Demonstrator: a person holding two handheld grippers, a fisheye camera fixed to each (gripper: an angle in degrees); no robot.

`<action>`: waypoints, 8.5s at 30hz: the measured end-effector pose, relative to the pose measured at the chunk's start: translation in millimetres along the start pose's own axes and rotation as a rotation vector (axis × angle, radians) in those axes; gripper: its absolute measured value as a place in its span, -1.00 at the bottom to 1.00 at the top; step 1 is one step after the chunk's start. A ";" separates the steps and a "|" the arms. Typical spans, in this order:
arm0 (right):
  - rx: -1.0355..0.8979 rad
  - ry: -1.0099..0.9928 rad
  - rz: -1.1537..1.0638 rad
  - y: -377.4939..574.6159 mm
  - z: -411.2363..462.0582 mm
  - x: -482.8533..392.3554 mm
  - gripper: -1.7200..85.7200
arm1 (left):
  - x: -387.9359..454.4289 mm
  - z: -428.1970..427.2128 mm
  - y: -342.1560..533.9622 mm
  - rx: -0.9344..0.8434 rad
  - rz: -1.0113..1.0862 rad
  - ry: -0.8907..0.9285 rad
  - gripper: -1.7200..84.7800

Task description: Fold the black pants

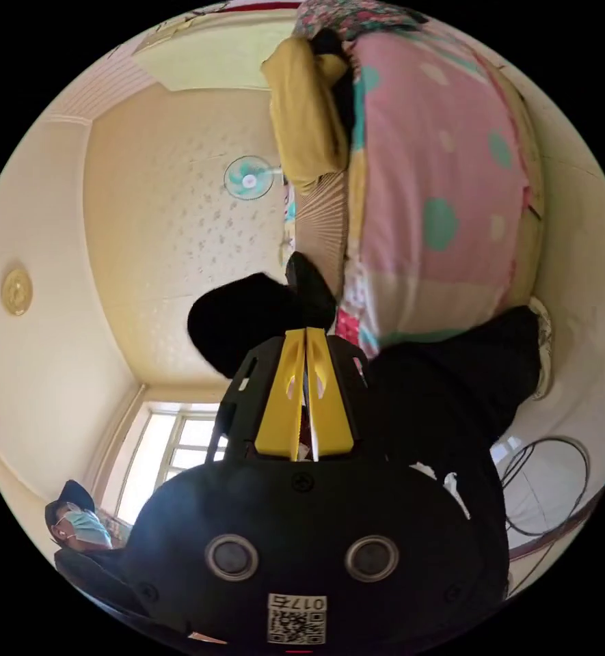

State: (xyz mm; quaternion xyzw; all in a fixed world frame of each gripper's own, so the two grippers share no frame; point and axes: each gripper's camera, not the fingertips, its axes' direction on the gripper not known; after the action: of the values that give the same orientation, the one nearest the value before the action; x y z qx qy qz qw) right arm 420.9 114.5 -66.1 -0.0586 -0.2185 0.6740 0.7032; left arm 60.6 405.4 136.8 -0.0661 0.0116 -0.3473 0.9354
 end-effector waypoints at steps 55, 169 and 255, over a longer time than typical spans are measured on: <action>-0.398 0.956 -0.757 105.3 85.5 -90.1 -0.66 | 11.0 -23.7 -17.7 -0.204 -0.144 -0.026 -0.82; -0.869 0.428 -0.691 255.2 292.8 9.8 -0.93 | -85.0 18.4 -116.3 -0.241 -0.135 -0.021 -0.90; -0.745 0.447 -0.543 174.6 214.0 11.2 -0.72 | -43.7 53.0 -84.7 -0.182 -0.144 0.199 -0.65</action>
State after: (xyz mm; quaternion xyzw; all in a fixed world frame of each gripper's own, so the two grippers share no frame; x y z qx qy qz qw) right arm 177.2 94.9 62.6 -0.3891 -0.2955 0.3143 0.8139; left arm -23.9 376.4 199.4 -0.1165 0.1308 -0.4156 0.8925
